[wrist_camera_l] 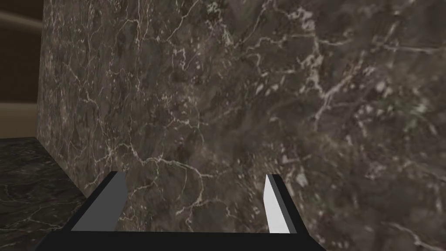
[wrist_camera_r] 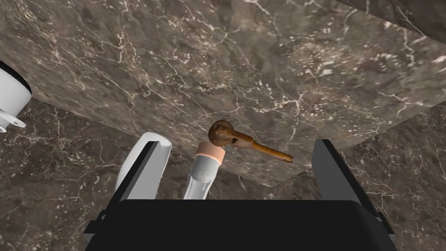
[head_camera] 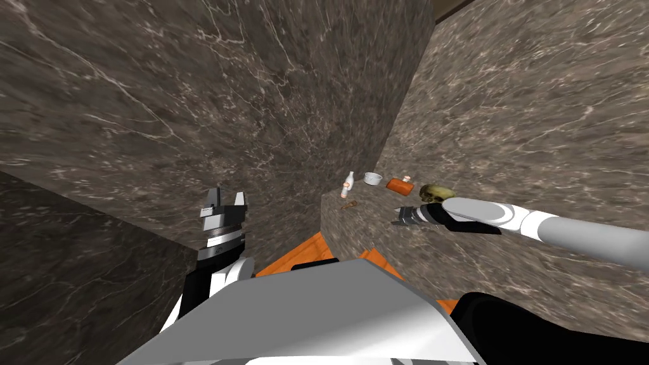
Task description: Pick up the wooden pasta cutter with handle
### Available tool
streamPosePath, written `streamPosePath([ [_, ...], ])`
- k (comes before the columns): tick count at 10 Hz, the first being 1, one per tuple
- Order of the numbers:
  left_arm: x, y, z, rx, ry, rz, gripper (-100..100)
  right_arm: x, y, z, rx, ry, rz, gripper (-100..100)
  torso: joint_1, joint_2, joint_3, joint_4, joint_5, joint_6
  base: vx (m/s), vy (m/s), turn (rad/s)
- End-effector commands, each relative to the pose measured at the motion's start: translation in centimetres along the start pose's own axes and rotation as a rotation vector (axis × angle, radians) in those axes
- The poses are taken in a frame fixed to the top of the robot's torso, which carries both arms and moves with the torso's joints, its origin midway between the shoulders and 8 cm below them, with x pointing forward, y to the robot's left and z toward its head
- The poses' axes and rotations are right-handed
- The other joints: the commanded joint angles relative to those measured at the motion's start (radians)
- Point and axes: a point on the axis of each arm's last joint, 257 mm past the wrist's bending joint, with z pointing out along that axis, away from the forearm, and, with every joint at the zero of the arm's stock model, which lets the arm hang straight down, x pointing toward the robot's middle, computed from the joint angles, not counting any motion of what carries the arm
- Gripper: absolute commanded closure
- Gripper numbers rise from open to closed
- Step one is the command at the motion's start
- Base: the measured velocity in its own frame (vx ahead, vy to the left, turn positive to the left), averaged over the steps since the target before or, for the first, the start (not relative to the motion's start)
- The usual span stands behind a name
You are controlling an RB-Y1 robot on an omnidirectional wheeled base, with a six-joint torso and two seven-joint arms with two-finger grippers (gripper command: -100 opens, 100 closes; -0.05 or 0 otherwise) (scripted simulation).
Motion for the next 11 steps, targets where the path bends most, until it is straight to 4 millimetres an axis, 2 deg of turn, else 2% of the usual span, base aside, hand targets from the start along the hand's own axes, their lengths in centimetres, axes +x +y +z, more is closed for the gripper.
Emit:
streamPosePath([
  [1,0.0,0.0,0.0,0.0,0.0,0.0,0,-0.3,-0.5,0.4,-0.008,0.03,-0.044,-100,0.0,0.0,0.0,0.0,0.0,0.0,-0.022,-0.058,0.155],
  [2,0.0,0.0,0.0,0.0,0.0,0.0,0,-0.7,-0.4,0.5,-0.013,0.032,-0.056,-100,-0.002,0.0,0.0,0.0,-0.001,0.001,-0.012,-0.011,0.036],
  [3,0.0,0.0,0.0,0.0,0.0,0.0,0,0.1,-1.5,0.6,-0.005,0.084,-0.094,-100,0.0,0.0,0.0,0.0,0.0,0.002,-0.017,-0.044,0.201],
  [4,0.0,0.0,0.0,0.0,0.0,0.0,0,-0.8,-1.3,1.0,-0.019,0.088,-0.124,-100,-0.001,0.0,0.0,0.0,0.0,0.0,-0.036,-0.045,0.149],
  [5,0.0,0.0,0.0,0.0,0.0,0.0,0,-0.1,-2.3,1.1,-0.011,0.132,-0.152,-100,-0.001,0.001,0.0,0.0,-0.001,0.001,-0.024,-0.048,0.293],
  [7,0.0,0.0,0.0,0.0,0.0,0.0,0,-1.4,-2.0,1.9,-0.032,0.138,-0.201,-100,-0.002,-0.001,0.0,0.0,-0.001,0.001,-0.005,-0.028,0.083],
  [8,0.0,0.0,0.0,0.0,0.0,0.0,0,-0.8,-2.9,2.1,-0.025,0.179,-0.229,-100,0.001,-0.001,0.0,0.0,0.0,0.002,-0.012,-0.03,0.182],
  [10,0.0,0.0,0.0,0.0,0.0,0.0,0,-2.0,-2.5,2.8,-0.044,0.181,-0.267,-100,-0.001,-0.001,0.0,0.0,-0.001,0.001,-0.013,-0.032,0.099],
  [11,0.0,0.0,0.0,0.0,0.0,0.0,0,-1.7,-3.1,3.3,-0.042,0.218,-0.299,-100,0.0,-0.001,0.0,0.0,0.0,0.002,-0.022,-0.023,0.217],
])
